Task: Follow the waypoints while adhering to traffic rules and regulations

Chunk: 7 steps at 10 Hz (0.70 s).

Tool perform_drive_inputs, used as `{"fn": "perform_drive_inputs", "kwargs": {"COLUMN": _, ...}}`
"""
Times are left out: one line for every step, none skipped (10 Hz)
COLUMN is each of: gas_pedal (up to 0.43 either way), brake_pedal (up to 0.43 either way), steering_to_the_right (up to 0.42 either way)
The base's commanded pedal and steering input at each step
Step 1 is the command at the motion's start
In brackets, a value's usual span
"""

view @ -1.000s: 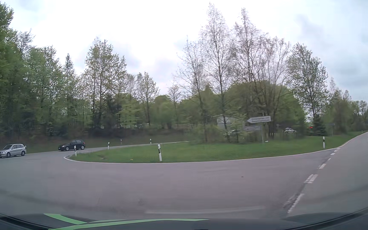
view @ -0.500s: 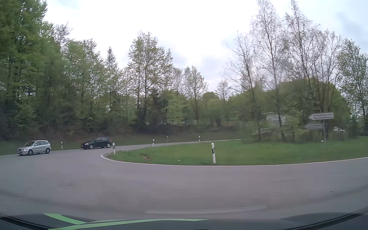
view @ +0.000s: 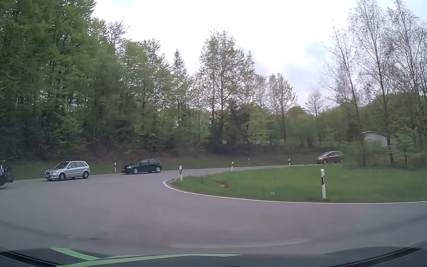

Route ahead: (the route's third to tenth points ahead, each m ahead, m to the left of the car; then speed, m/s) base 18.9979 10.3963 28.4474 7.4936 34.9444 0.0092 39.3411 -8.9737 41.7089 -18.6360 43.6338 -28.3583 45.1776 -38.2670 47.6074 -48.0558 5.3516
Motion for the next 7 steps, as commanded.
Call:
{"fn": "perform_drive_inputs", "kwargs": {"gas_pedal": 0.087, "brake_pedal": 0.000, "steering_to_the_right": -0.266}}
{"fn": "perform_drive_inputs", "kwargs": {"gas_pedal": 0.098, "brake_pedal": 0.000, "steering_to_the_right": -0.260}}
{"fn": "perform_drive_inputs", "kwargs": {"gas_pedal": 0.150, "brake_pedal": 0.000, "steering_to_the_right": -0.253}}
{"fn": "perform_drive_inputs", "kwargs": {"gas_pedal": 0.169, "brake_pedal": 0.000, "steering_to_the_right": -0.240}}
{"fn": "perform_drive_inputs", "kwargs": {"gas_pedal": 0.177, "brake_pedal": 0.000, "steering_to_the_right": -0.226}}
{"fn": "perform_drive_inputs", "kwargs": {"gas_pedal": 0.177, "brake_pedal": 0.000, "steering_to_the_right": -0.208}}
{"fn": "perform_drive_inputs", "kwargs": {"gas_pedal": 0.177, "brake_pedal": 0.000, "steering_to_the_right": -0.195}}
